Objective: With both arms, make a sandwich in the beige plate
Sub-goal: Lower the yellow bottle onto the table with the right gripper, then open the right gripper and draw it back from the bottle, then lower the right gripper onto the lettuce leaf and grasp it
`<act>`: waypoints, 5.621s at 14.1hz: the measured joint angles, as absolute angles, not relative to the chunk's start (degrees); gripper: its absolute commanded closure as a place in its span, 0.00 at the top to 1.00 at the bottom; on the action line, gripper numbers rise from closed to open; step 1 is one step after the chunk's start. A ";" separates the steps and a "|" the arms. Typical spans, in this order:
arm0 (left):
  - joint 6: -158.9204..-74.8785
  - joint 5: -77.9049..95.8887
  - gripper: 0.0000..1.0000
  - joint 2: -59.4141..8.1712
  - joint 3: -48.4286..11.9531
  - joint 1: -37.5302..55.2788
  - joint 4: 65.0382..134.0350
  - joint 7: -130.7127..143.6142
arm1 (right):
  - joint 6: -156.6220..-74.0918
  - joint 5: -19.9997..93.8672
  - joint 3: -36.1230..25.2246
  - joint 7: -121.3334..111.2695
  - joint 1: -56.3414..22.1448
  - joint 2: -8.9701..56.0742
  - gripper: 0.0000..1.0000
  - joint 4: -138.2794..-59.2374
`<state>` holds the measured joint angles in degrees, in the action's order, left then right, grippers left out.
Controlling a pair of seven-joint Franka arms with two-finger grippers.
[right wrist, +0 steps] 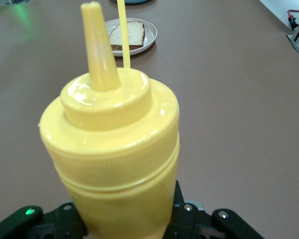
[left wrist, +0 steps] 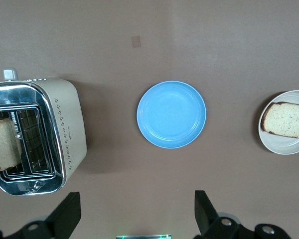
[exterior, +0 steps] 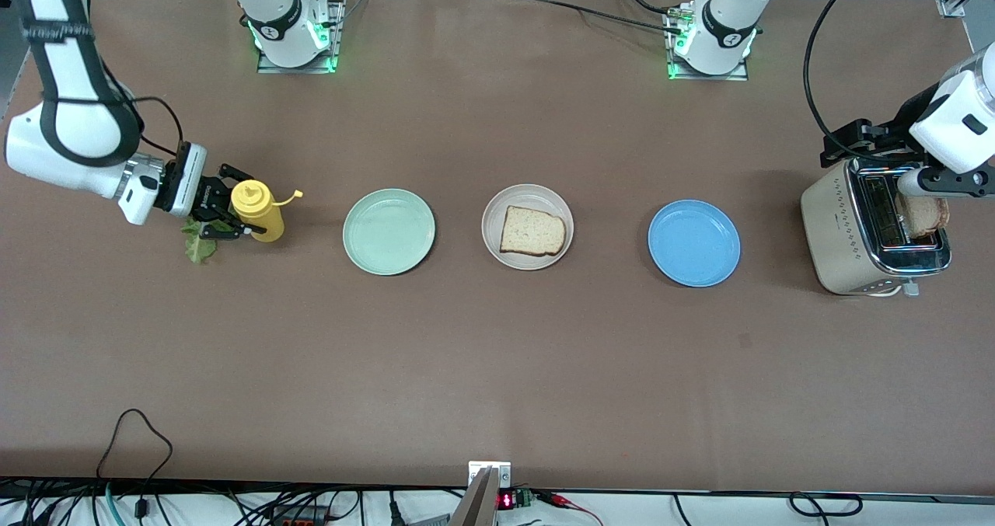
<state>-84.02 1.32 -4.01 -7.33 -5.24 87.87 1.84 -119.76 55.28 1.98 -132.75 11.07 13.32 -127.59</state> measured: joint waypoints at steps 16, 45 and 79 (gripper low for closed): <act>-81.39 -0.09 1.00 -4.09 -7.32 -5.26 87.96 1.92 | -117.78 64.47 2.37 -144.85 12.75 23.68 0.26 -126.79; -94.18 -0.09 1.00 -4.08 -7.21 -5.73 91.60 2.00 | -117.71 59.29 2.01 -144.26 19.40 23.29 1.00 -124.33; -94.16 -0.09 1.00 -4.08 -7.21 -5.73 91.77 2.01 | -125.45 -4.89 -0.35 2.48 12.16 18.19 1.00 -116.40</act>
